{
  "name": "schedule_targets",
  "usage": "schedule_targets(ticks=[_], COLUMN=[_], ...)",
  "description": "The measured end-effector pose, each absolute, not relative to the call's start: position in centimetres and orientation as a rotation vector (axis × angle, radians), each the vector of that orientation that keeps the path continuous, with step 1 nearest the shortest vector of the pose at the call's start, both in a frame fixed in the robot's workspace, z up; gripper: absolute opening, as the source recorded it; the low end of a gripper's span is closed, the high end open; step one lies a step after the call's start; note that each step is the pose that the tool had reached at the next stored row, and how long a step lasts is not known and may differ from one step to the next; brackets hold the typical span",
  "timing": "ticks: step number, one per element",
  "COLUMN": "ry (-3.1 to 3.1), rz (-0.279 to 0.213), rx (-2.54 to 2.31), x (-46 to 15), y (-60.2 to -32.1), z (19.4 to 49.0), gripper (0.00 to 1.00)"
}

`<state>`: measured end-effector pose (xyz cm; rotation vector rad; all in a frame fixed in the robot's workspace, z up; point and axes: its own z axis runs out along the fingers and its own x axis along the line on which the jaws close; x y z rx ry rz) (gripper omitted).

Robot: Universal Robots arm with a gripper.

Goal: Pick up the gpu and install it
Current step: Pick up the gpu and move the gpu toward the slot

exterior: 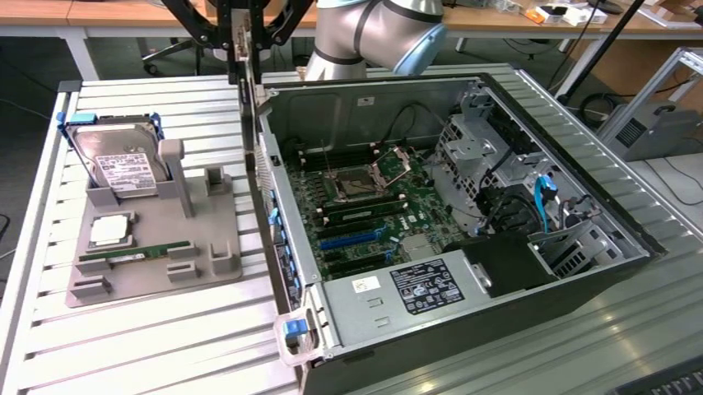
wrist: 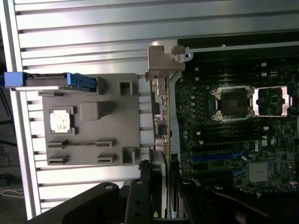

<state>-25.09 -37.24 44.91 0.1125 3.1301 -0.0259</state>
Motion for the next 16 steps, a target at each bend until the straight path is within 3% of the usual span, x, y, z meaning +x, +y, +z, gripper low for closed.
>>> schedule_targets(ticks=[16], ry=[3.130], rz=[-0.032], rx=[0.113], x=[-24.24], y=[-37.35], z=[44.64], gripper=[0.27])
